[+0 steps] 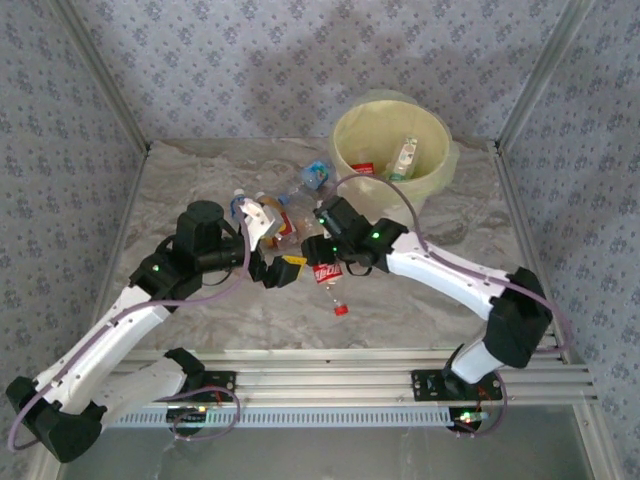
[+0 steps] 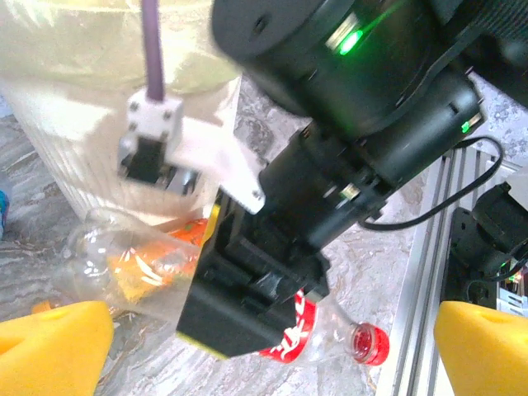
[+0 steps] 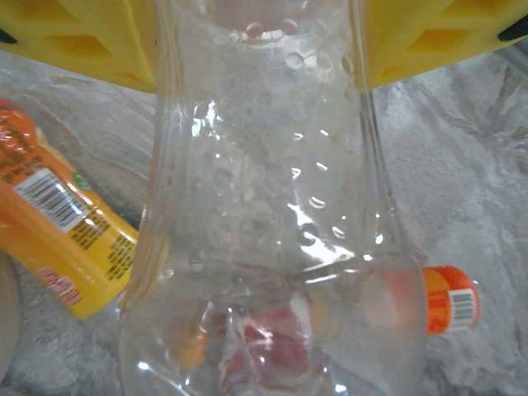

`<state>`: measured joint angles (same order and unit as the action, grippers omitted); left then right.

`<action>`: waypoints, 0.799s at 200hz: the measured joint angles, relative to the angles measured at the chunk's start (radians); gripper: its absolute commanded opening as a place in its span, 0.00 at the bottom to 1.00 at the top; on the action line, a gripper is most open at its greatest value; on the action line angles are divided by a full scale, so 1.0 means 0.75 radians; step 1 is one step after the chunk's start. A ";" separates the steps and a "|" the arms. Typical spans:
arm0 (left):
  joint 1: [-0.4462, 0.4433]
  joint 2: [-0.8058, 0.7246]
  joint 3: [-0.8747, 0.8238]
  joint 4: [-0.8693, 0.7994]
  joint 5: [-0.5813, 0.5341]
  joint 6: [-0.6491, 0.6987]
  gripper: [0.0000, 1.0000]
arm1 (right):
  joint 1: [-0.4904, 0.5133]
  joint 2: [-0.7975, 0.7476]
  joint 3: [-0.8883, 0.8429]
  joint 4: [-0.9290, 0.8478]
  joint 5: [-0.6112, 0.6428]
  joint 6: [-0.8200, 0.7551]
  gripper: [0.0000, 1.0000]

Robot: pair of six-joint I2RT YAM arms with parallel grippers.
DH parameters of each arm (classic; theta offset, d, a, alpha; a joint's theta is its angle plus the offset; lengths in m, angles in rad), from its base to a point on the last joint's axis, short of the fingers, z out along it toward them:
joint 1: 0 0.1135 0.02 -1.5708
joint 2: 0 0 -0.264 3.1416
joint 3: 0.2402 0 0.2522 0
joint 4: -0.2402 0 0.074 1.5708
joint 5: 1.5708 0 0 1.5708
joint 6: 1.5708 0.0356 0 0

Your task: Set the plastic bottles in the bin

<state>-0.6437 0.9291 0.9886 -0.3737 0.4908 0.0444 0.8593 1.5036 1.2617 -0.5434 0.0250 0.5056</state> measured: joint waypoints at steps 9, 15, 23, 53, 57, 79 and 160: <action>0.000 -0.002 0.000 0.013 0.000 -0.007 1.00 | -0.010 -0.036 0.000 -0.013 -0.004 -0.010 0.59; 0.000 -0.003 0.000 0.018 0.001 -0.011 1.00 | -0.018 -0.056 0.000 -0.020 -0.005 -0.018 0.59; 0.000 -0.004 -0.001 0.026 0.000 -0.018 1.00 | -0.028 -0.085 0.001 -0.036 -0.006 -0.029 0.59; 0.000 -0.018 -0.022 0.078 0.001 -0.064 1.00 | -0.079 -0.175 0.040 -0.096 -0.015 -0.080 0.59; 0.000 -0.021 -0.028 0.087 0.001 -0.071 1.00 | -0.087 -0.185 0.051 -0.102 -0.016 -0.086 0.59; 0.000 -0.032 -0.068 0.144 0.001 -0.123 0.99 | -0.142 -0.235 0.114 -0.111 -0.021 -0.129 0.59; 0.001 -0.050 -0.169 0.345 -0.047 -0.283 1.00 | -0.344 -0.261 0.436 -0.108 -0.040 -0.274 0.57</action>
<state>-0.6430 0.8917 0.8619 -0.1150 0.4553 -0.1680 0.6014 1.3079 1.5887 -0.6243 -0.0048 0.3004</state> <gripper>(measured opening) 0.995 0.583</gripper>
